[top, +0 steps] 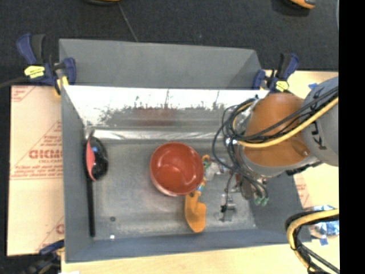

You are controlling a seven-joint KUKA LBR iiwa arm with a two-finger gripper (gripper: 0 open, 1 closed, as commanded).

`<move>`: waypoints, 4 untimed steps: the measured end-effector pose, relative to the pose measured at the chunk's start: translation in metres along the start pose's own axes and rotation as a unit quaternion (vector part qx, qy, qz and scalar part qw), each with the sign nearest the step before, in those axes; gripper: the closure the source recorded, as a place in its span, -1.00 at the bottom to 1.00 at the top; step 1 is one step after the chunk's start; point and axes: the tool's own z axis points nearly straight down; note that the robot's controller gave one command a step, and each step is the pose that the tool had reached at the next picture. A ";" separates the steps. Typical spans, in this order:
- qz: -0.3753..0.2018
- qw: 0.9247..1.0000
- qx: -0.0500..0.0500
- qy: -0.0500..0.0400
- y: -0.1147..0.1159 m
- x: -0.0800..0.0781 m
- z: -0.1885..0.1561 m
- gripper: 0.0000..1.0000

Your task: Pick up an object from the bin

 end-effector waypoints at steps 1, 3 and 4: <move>0.000 1.000 0.000 -0.004 0.000 -0.002 -0.004 -1.00; -0.138 0.990 0.002 -0.017 0.050 0.009 0.089 -1.00; -0.114 0.993 0.000 -0.009 0.044 0.009 0.051 1.00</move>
Offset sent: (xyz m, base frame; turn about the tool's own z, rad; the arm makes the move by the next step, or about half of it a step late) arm -0.0168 0.0520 -0.0683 -0.2465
